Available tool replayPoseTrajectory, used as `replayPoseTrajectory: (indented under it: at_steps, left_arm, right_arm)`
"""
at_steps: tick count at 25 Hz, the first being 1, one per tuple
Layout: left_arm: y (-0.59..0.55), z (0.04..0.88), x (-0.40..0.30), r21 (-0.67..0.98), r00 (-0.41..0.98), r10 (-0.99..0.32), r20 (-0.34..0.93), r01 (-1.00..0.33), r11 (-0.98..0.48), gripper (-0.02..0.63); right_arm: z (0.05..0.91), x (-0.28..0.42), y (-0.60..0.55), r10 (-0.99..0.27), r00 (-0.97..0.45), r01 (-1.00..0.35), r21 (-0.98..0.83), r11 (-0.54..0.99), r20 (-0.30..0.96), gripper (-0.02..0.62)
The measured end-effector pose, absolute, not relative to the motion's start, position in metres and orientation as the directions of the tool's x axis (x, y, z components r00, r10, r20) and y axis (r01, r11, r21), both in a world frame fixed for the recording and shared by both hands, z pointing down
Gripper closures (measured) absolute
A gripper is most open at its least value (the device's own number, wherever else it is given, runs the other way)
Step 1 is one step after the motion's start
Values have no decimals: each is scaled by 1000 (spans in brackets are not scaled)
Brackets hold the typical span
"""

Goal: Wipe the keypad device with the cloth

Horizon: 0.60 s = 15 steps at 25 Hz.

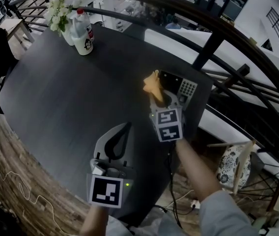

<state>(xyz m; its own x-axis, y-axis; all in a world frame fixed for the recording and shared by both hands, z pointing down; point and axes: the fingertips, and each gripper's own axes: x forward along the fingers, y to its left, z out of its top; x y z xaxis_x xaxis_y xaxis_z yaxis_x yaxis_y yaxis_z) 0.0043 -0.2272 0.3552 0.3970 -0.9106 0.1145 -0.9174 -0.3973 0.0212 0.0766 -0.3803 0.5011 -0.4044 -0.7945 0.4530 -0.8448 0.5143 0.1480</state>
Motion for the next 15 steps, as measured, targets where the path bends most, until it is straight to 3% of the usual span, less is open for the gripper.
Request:
replayPoseTrajectory:
  at_steps: [15]
  left_arm:
    - [-227,358,19,25,430,-894,123,-902,-430,598]
  right_arm:
    - [499,129,-370,-839,-322,-894,151,422,438,492]
